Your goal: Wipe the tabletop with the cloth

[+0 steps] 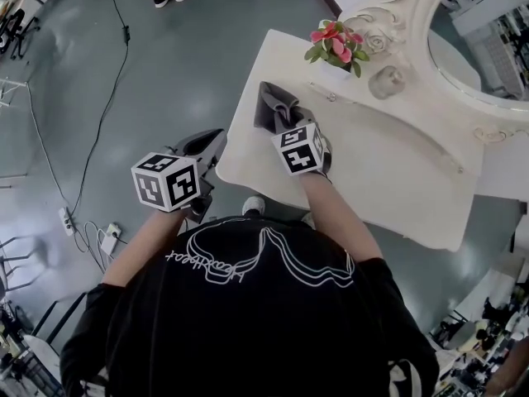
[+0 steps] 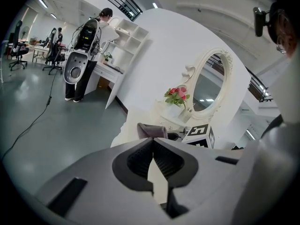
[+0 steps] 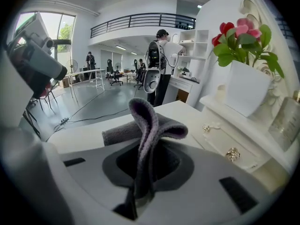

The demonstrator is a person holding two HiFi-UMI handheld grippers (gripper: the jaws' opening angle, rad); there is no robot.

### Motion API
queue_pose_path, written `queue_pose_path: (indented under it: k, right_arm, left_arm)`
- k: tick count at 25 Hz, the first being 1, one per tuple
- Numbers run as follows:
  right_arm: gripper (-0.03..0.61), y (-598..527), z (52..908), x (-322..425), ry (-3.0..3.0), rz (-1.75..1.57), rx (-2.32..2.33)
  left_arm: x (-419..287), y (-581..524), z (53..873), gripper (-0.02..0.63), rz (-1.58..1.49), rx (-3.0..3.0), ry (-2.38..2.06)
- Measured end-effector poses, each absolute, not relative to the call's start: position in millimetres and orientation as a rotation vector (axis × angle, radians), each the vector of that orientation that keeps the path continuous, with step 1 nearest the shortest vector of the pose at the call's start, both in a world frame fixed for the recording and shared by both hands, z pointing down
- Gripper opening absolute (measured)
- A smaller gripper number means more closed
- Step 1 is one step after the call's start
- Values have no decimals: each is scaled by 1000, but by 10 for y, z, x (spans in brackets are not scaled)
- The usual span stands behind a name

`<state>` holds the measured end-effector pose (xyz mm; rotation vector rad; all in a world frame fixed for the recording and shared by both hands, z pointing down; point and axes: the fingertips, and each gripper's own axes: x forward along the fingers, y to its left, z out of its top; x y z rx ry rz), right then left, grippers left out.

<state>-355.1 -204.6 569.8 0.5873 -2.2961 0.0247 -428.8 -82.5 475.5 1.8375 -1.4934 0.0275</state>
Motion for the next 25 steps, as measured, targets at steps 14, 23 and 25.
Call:
queue_pose_path:
  k: [14, 23, 25]
  right_arm:
    - [48, -2175, 5699, -3096, -2275, 62, 668]
    - [48, -2268, 5705, -2723, -2261, 61, 686]
    - [48, -2282, 5704, -2632, -2258, 63, 692]
  left_arm:
    - [-4052, -905, 4729, 5, 37, 1857, -1455]
    - [-3832, -1015, 4718, 5, 59, 1857, -1455]
    - [-3752, -1032, 4701, 5, 63, 1861, -1451]
